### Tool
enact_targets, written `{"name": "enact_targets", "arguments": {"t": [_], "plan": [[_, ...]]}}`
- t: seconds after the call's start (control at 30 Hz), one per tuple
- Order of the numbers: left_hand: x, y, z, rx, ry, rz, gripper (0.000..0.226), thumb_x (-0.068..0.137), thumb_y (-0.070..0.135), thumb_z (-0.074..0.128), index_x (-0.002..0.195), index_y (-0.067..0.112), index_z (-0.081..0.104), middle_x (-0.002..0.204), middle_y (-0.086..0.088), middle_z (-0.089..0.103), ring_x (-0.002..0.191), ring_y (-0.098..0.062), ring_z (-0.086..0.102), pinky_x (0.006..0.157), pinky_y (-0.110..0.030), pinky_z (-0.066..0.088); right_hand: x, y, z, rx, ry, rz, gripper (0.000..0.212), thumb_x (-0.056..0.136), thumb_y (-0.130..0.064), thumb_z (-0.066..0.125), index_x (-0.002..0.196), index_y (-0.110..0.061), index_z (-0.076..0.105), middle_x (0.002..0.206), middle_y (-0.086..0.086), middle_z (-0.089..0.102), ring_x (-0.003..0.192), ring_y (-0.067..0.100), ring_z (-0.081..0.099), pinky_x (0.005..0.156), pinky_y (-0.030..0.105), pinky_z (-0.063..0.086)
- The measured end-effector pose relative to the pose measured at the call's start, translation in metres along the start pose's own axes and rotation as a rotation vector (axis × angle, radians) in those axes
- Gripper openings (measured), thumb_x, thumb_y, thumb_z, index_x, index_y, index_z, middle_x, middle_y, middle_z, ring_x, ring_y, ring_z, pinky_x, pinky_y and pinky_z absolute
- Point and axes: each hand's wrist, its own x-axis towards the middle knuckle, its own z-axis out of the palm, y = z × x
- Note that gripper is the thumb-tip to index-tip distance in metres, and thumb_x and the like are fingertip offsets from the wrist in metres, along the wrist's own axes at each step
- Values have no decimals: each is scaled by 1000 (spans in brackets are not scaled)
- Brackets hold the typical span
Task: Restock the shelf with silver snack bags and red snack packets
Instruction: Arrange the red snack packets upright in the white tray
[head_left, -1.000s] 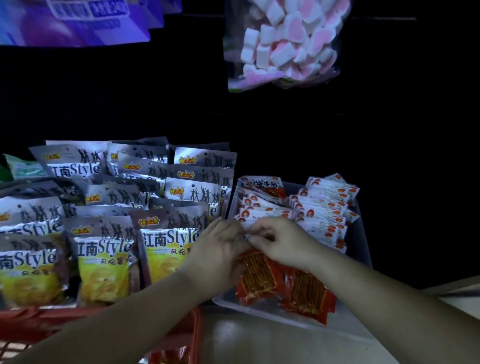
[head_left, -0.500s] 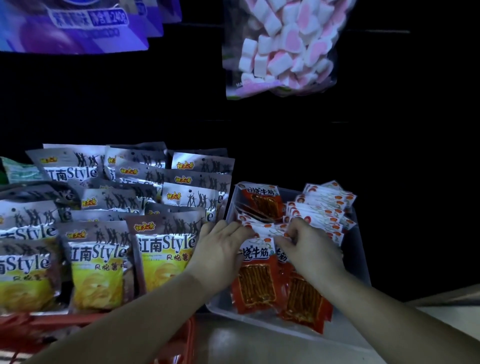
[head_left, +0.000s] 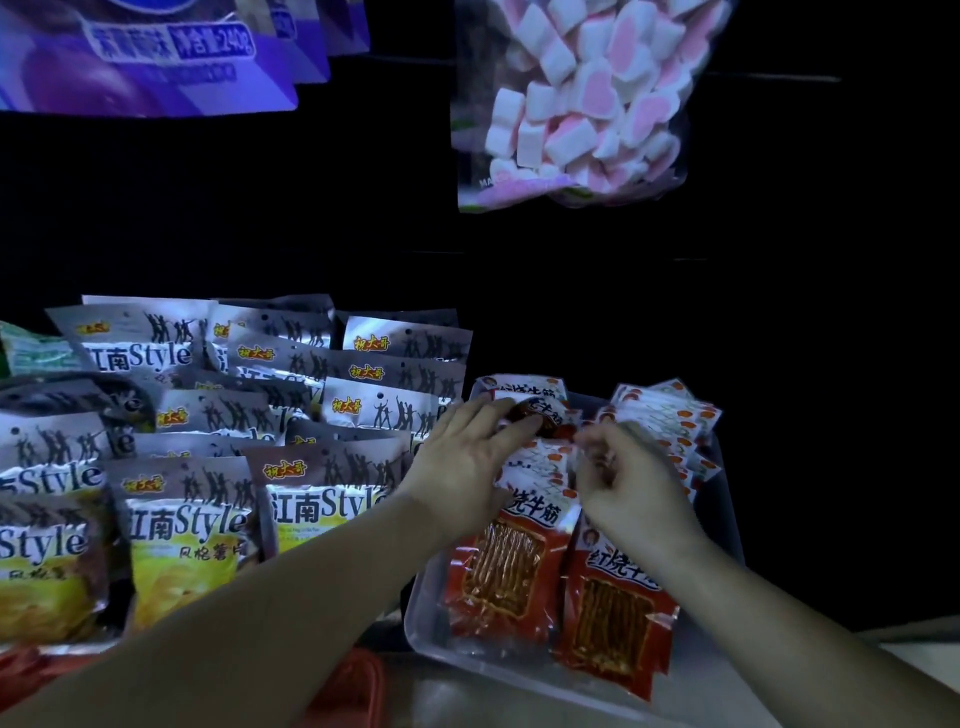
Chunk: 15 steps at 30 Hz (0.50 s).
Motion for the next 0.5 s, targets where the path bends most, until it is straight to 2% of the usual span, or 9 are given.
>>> {"name": "enact_targets", "arguments": {"t": [0.07, 0.13, 0.17, 0.23, 0.3, 0.37, 0.43, 0.5], "plan": [[6, -1, -1, -13, -15, -1, 103, 84, 37, 77, 163, 31, 10, 158, 3, 34, 148, -21, 25, 126, -38, 17, 12, 0, 1, -98, 109, -90, 42, 97, -32, 68, 135, -32, 51, 128, -11, 49, 102, 4, 58, 87, 26, 52], [10, -2, -2, -98, 6, -50, 110, 80, 37, 81, 162, 29, 8, 154, 5, 37, 144, -19, 29, 125, -33, 20, 31, -6, 0, -82, 71, -73, 66, 94, -36, 73, 151, -30, 40, 137, -12, 46, 120, 4, 49, 102, 28, 46], [10, -2, -2, -152, 17, -99, 112, 79, 38, 83, 162, 29, 9, 155, 7, 35, 145, -17, 28, 125, -32, 21, 39, -12, 0, -7, 8, 1, 73, 93, -36, 74, 155, -30, 35, 134, -11, 49, 118, 6, 49, 104, 29, 46], [9, -3, 0, -267, 47, -214, 111, 76, 36, 85, 161, 29, 14, 153, 10, 35, 144, -14, 28, 123, -30, 25, 51, -16, 2, 143, -94, 132, 68, 95, -34, 73, 153, -28, 39, 123, -7, 54, 107, 10, 54, 98, 30, 50], [9, -4, 2, -375, 98, -301, 108, 74, 34, 87, 159, 28, 21, 145, 11, 40, 137, -11, 33, 117, -28, 33, 52, -13, 5, 164, -162, 155, 41, 98, -35, 68, 136, -31, 54, 118, -7, 58, 105, 14, 60, 91, 32, 51], [10, -5, 3, -394, 121, -318, 99, 74, 34, 86, 155, 28, 30, 139, 12, 42, 132, -10, 34, 112, -25, 36, 51, -12, 5, 145, -236, 156, 20, 102, -40, 61, 120, -35, 60, 116, -10, 61, 113, 16, 61, 91, 30, 47], [11, -7, 3, -369, 116, -298, 90, 73, 34, 87, 150, 29, 40, 140, 13, 43, 132, -12, 33, 110, -25, 37, 53, -10, 1, 213, -329, 176, 28, 100, -45, 61, 125, -35, 59, 123, -12, 60, 121, 15, 58, 99, 32, 45], [12, -9, 3, -396, 129, -305, 86, 72, 33, 87, 146, 30, 45, 138, 13, 45, 130, -12, 35, 109, -27, 40, 57, -10, -3, 238, -432, 191, 66, 87, -52, 75, 144, -33, 49, 141, -11, 54, 135, 14, 50, 112, 35, 41]]}}
